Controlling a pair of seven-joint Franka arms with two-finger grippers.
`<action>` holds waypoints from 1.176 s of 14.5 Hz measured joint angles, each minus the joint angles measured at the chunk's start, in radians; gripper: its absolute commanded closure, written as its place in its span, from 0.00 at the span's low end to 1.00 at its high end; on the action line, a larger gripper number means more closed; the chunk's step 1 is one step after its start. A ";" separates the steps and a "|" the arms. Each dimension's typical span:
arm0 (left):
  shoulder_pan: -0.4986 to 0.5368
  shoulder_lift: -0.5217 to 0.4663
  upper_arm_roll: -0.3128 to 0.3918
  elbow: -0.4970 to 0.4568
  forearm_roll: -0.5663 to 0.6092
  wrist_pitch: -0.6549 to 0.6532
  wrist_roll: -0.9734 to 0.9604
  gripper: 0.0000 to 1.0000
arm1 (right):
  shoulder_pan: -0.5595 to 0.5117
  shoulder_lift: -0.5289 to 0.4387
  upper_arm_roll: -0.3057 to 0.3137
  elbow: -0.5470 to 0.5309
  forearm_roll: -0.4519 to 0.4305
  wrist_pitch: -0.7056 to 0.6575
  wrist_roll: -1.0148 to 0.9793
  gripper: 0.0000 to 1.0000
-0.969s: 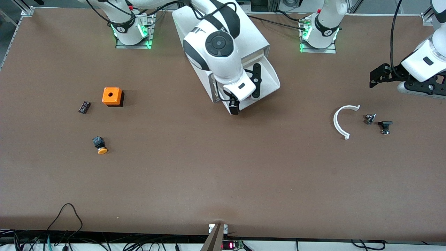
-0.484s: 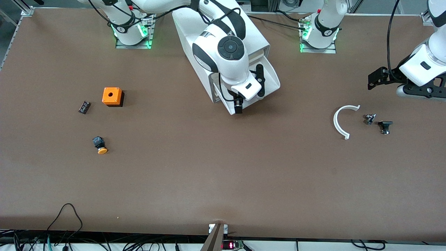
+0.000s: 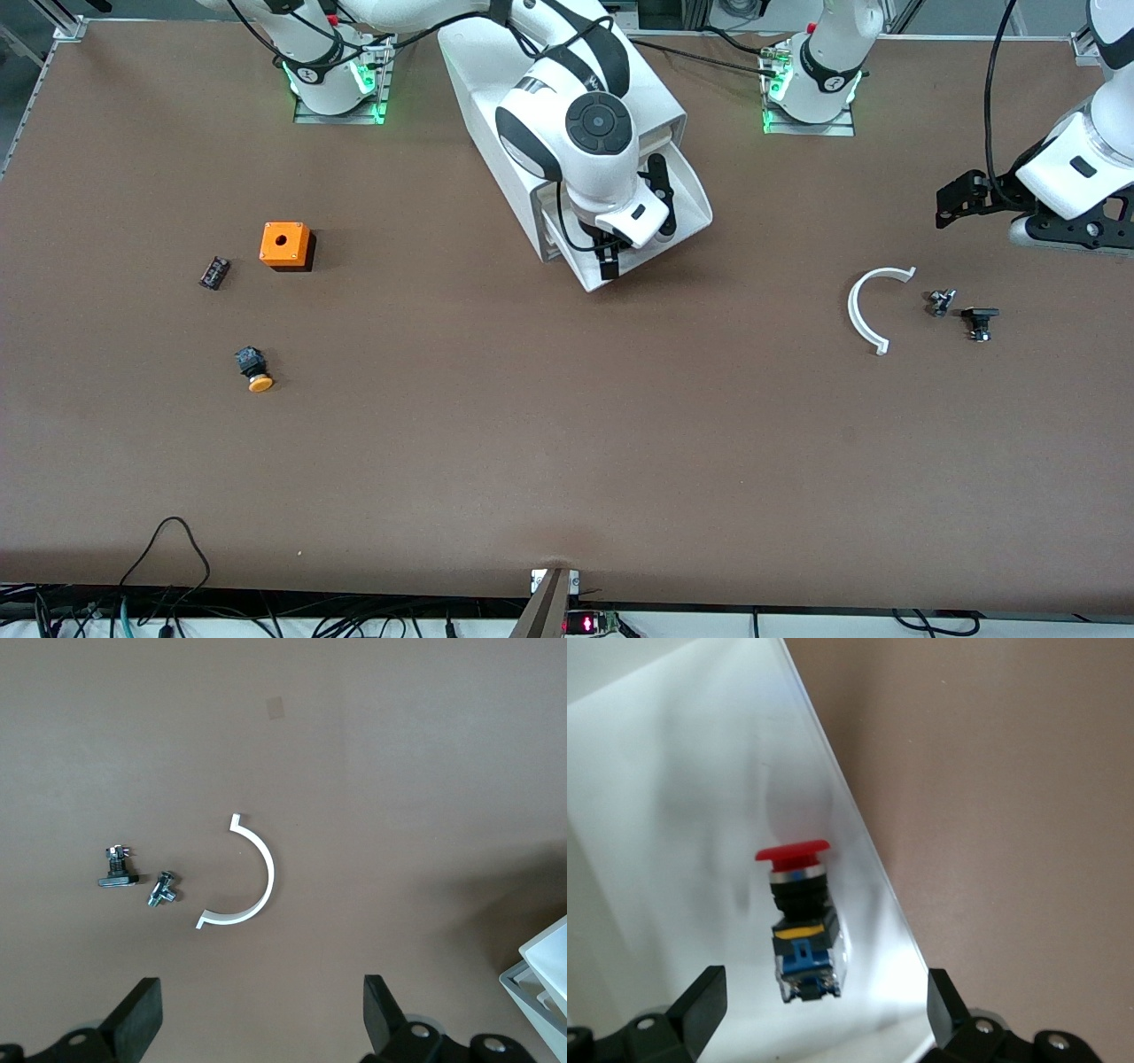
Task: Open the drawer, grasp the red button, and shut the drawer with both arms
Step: 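Close the right gripper around the red button inside the drawer, then lift the red button out with the right gripper while the left gripper returns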
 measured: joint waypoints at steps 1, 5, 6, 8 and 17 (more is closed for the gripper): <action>0.000 0.000 0.000 0.002 0.000 0.000 0.000 0.00 | 0.004 0.000 0.001 0.000 0.000 -0.003 0.000 0.00; 0.000 0.000 0.000 0.005 0.000 0.000 0.000 0.00 | 0.024 0.006 0.002 0.000 0.000 -0.015 0.000 0.00; 0.000 0.000 0.000 0.005 0.000 0.000 0.000 0.00 | 0.027 0.011 0.002 0.000 0.000 -0.016 0.000 0.00; 0.000 0.000 0.000 0.005 0.000 0.000 0.000 0.00 | 0.031 0.021 0.002 -0.002 -0.002 -0.021 0.000 0.00; -0.004 0.013 -0.002 0.007 0.000 0.000 0.000 0.00 | 0.028 0.038 0.001 -0.013 -0.023 -0.024 -0.002 0.26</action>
